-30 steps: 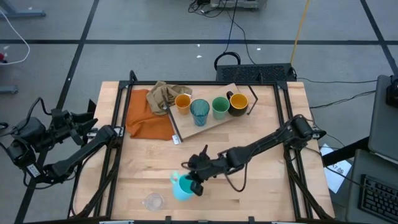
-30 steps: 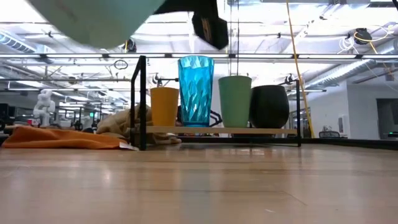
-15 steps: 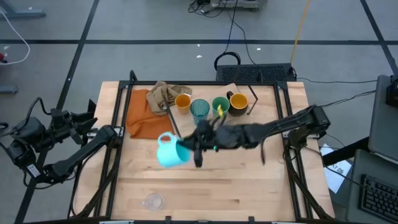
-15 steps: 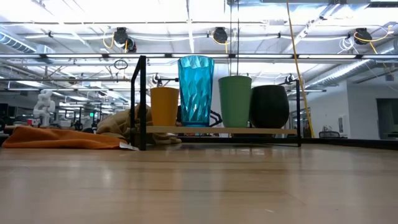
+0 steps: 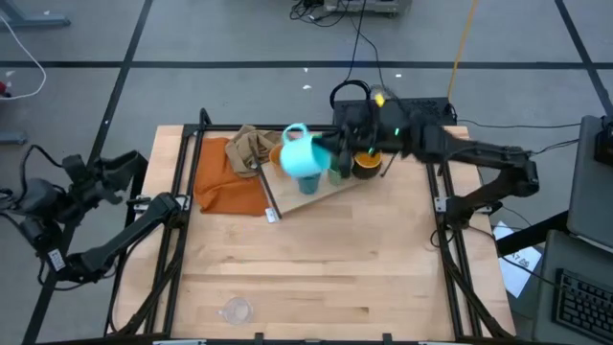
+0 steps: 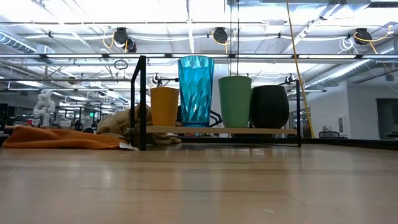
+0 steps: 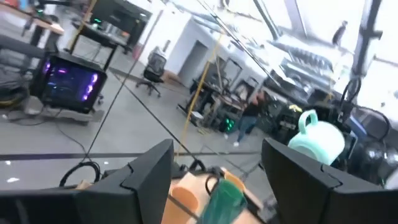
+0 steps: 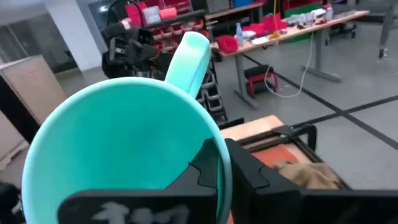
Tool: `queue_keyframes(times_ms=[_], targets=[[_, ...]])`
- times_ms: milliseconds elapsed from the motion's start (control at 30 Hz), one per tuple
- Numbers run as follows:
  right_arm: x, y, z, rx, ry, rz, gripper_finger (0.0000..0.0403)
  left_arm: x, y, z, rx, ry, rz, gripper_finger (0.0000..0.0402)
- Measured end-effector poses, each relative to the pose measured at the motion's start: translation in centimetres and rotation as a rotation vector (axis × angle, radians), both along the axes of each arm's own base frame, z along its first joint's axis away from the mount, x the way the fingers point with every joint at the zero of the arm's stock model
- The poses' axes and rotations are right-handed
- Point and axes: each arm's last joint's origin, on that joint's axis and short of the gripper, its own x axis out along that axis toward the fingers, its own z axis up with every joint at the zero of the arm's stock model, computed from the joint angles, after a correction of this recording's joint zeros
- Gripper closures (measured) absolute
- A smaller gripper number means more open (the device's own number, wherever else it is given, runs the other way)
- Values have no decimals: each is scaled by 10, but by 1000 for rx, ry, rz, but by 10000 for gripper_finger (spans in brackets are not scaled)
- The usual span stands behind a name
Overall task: Stack small to large cups/mugs on shelf
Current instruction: Put the blue mug on the shelf
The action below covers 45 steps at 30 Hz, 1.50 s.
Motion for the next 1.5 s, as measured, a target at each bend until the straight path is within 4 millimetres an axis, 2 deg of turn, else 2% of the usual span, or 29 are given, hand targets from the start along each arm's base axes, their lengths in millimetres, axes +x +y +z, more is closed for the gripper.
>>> queue_keyframes(times_ms=[167,333,600,867,1033,1133,1500], targets=[[-22,-41,6,-21,-4,61,403,18,17,-7,-23,-29,46,158],[-37,-83,3,24,-2,50,403,37,36,-15,-12,-69,67,158],[-30,-143,-12,66,-62,-5,403,52,54,-21,58,-48,89,158],[-19,-190,27,-44,-125,-81,403,62,65,-19,32,11,83,158],[-14,-211,43,-76,3,-113,403,65,67,-18,48,39,87,158],[-11,-218,43,-64,78,-131,403,65,67,-18,57,49,89,158],[-5,-234,-5,18,410,-205,403,65,67,-18,54,48,89,158]])
